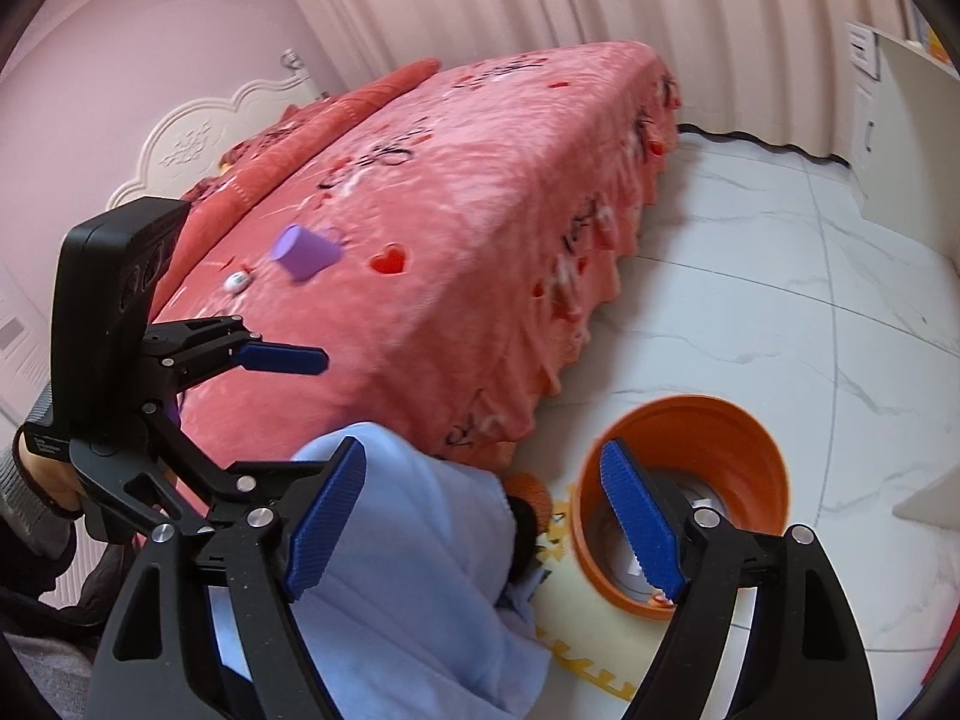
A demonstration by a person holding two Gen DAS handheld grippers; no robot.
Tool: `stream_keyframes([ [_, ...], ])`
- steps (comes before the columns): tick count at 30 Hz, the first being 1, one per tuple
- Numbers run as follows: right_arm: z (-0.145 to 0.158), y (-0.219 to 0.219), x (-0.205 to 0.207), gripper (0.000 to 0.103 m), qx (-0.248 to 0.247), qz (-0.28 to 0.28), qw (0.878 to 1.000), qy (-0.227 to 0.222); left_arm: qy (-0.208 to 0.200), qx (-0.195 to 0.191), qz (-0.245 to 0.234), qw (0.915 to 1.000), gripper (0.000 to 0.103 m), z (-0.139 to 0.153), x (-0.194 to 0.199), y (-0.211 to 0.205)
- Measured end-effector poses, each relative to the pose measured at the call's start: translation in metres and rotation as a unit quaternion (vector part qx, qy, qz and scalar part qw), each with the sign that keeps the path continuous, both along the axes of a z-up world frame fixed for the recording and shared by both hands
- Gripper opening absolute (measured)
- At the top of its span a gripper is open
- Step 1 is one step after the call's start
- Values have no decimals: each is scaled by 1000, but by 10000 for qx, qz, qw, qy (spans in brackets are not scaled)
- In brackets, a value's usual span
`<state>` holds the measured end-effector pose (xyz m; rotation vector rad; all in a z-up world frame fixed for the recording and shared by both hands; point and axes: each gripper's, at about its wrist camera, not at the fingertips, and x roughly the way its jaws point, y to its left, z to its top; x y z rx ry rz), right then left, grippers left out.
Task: Collect trash
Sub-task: 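Move both grippers back over the bed toward the red cup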
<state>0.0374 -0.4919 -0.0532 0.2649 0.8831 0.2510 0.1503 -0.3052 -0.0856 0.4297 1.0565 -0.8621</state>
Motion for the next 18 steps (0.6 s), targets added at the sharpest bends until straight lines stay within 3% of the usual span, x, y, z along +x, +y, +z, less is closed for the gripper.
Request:
stream_keyframes([
  [9, 16, 71, 6, 88, 49, 675, 9976, -128, -140, -121, 711, 9973, 95, 18, -16, 67],
  [18, 25, 162, 22, 93, 14, 1525, 9882, -131, -195, -174, 1525, 9880, 95, 21, -33, 152],
])
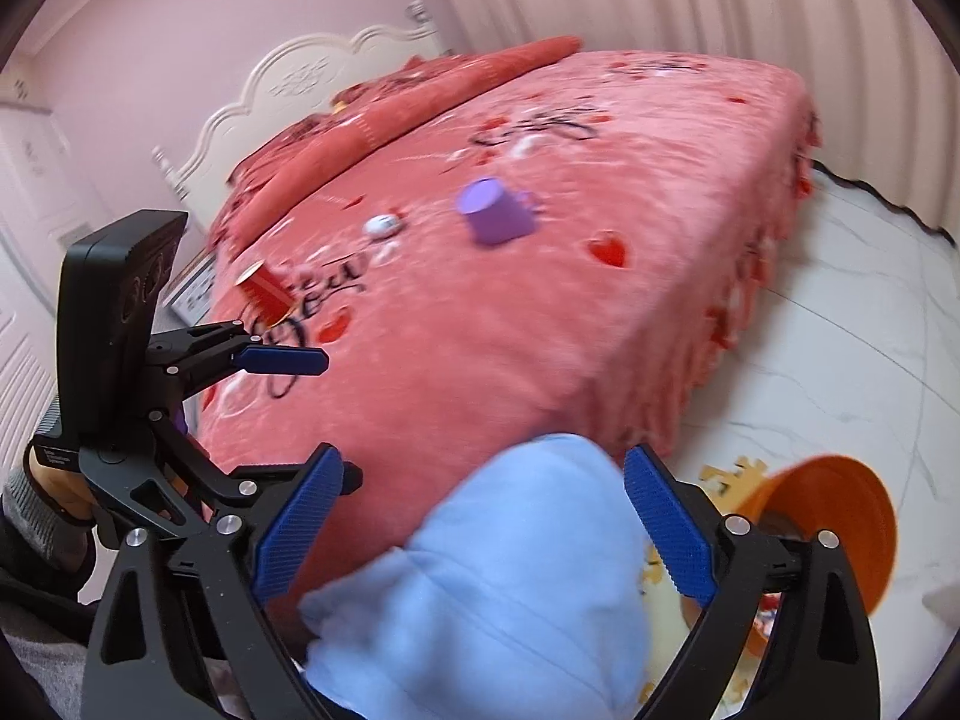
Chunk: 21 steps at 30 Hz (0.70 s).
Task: Collect trash
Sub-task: 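Move both grippers back over the bed toward the red cup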
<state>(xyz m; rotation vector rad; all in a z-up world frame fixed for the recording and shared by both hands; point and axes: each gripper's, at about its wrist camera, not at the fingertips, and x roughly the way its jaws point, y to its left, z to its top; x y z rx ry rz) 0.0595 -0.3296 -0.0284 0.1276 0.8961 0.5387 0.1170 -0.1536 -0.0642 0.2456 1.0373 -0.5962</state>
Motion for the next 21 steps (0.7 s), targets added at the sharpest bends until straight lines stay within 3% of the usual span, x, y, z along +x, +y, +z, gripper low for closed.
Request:
stream_keyframes([
  [8, 3, 75, 16, 93, -80, 707, 9975, -19, 59, 0, 693, 9976, 95, -1, -5, 64],
  [21, 1, 169, 50, 93, -268, 1528, 9879, 2, 128, -129, 1610, 9868, 95, -9, 3, 161],
])
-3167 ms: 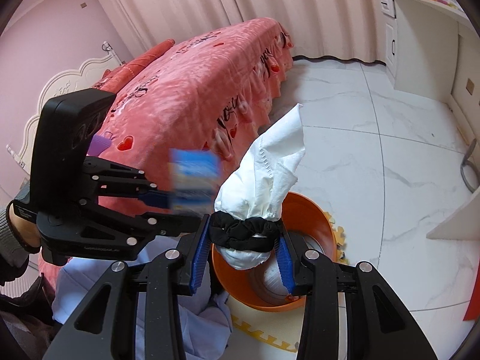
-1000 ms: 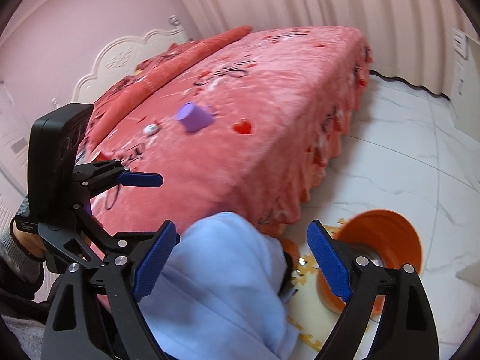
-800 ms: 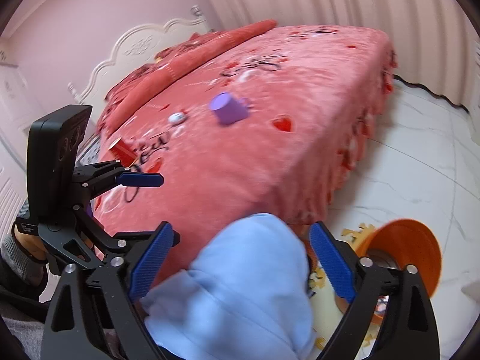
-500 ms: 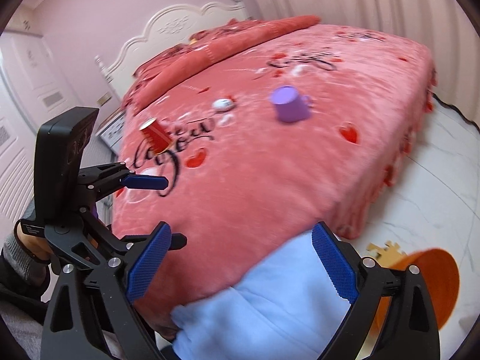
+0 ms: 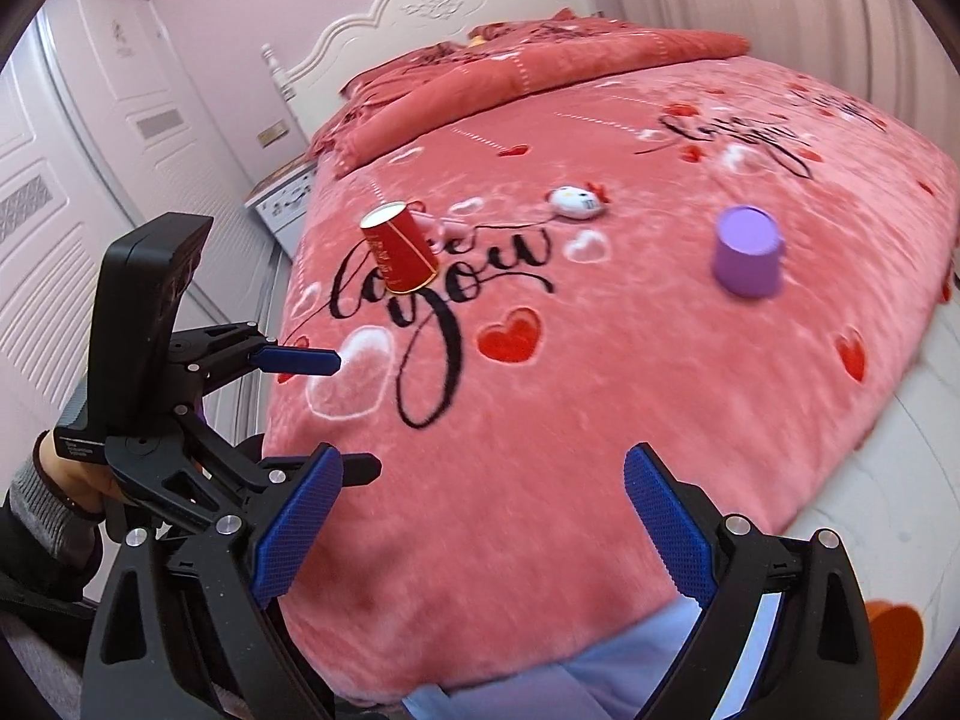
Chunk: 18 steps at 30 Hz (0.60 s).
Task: Collect trash
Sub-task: 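Move both grippers back over the bed toward the red cup, then grasp the red paper cup with the left gripper while the right grasps the Hello Kitty plush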
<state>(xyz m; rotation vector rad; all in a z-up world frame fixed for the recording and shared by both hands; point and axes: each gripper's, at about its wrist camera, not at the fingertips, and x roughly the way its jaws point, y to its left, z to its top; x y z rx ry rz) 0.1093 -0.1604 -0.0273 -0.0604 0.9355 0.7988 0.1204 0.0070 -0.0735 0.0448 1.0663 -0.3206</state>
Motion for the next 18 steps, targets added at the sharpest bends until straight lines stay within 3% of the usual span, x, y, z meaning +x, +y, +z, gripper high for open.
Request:
stream_keyframes([
  [9, -10, 47, 45, 93, -50, 257, 9996, 109, 49, 42, 598, 9982, 95, -4, 34, 64],
  [18, -19, 79, 89, 93, -107, 395, 9990, 167, 21, 123, 788, 9968, 95, -6, 86, 101],
])
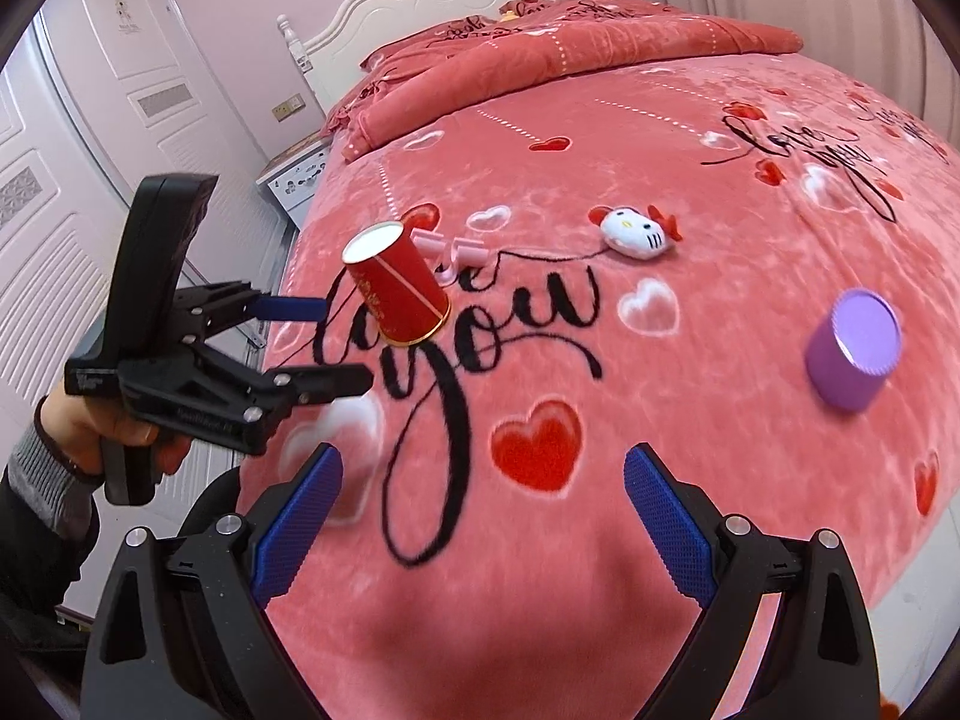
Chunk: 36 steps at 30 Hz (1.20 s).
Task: Collect trash
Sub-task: 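Grasp the red paper cup with the left gripper while the right grasps the Hello Kitty plush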
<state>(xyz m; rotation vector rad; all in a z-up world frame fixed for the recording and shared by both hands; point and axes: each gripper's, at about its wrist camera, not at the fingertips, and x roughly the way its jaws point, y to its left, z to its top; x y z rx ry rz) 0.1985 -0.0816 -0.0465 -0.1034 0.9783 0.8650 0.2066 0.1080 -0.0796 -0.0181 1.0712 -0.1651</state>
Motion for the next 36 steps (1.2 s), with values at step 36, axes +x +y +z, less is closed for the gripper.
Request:
stream_keyframes([
  [36, -38, 60, 146, 93, -273, 36, 9988, -406, 81, -403, -1130, 9927, 61, -14, 73, 6],
])
